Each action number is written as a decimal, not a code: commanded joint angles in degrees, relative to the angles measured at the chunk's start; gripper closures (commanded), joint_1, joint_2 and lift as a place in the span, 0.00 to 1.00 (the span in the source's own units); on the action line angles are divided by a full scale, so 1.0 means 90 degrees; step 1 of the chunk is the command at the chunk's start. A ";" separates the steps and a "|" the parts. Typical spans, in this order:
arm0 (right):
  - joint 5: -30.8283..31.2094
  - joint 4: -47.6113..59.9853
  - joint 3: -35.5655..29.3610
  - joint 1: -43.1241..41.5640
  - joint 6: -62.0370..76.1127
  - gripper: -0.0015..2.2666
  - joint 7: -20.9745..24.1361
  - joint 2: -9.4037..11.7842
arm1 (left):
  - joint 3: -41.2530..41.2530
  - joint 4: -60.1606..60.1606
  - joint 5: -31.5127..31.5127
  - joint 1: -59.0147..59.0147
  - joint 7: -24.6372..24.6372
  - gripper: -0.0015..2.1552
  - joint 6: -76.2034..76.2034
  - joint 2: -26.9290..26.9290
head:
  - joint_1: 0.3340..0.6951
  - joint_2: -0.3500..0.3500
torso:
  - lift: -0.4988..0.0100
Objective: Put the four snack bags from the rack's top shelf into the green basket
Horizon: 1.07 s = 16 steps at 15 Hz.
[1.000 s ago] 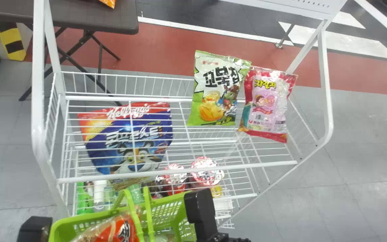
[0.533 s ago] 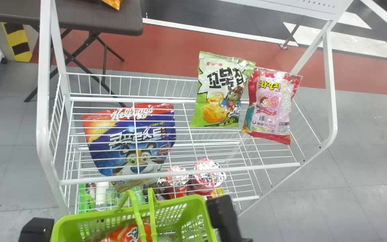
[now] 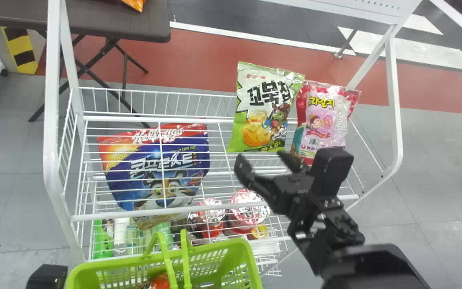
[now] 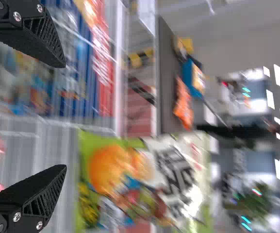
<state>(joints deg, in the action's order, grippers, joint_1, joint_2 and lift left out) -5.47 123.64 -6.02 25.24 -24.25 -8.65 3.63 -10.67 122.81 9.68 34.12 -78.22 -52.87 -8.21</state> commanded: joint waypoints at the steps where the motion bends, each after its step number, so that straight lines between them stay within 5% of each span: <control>1: 0.0227 -0.0739 0.0005 -0.0676 0.0472 0.04 0.0454 -0.0022 | 0.0014 0.0026 -0.0001 0.0007 -0.0020 0.71 -0.0020 -0.0025 | 1.00 0.00 | 0.98; 4: 0.0598 -0.1570 0.0005 -0.1408 0.0551 0.04 0.1079 -0.0042 | 0.0004 0.0026 -0.0011 -0.0032 -0.0030 0.71 -0.0078 -0.0025 | 1.00 0.00 | 0.98; 8: 0.0774 -0.2234 -0.0015 -0.2062 0.0316 0.11 0.1040 -0.0061 | -0.0006 -0.0003 -0.0041 -0.0149 -0.0040 0.71 -0.0176 -0.0035 | 1.00 0.00 | 0.98; 9: 0.0832 -0.2234 -0.0024 -0.2131 -0.0055 0.43 0.0834 -0.0051 | -0.0006 -0.0032 -0.0031 -0.0159 -0.0040 0.71 -0.0156 -0.0035 | 1.00 0.00 | 0.98; 10: 0.0803 -0.2195 -0.0073 -0.2101 -0.0387 0.86 0.0678 -0.0061 | 0.0004 -0.0052 -0.0031 -0.0178 -0.0030 0.71 -0.0156 -0.0035 | 1.00 0.00 | 0.98; 12: 0.0764 -0.2126 -0.0112 -0.2053 -0.0524 0.95 0.0444 -0.0061 | 0.0014 -0.0062 -0.0031 -0.0188 -0.0040 0.71 -0.0156 -0.0035 | 1.00 0.00 | 0.98; 16: 0.0637 -0.1872 -0.0200 -0.1808 -0.0016 0.98 0.0385 -0.0061 | 0.0004 -0.0062 -0.0031 -0.0188 -0.0030 0.71 -0.0156 -0.0035 | 1.00 0.00 | 0.98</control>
<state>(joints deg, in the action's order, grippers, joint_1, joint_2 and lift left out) 0.62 105.89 -7.49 8.05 -25.88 -5.11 3.07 -10.62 122.26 9.40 32.43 -78.51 -54.31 -8.53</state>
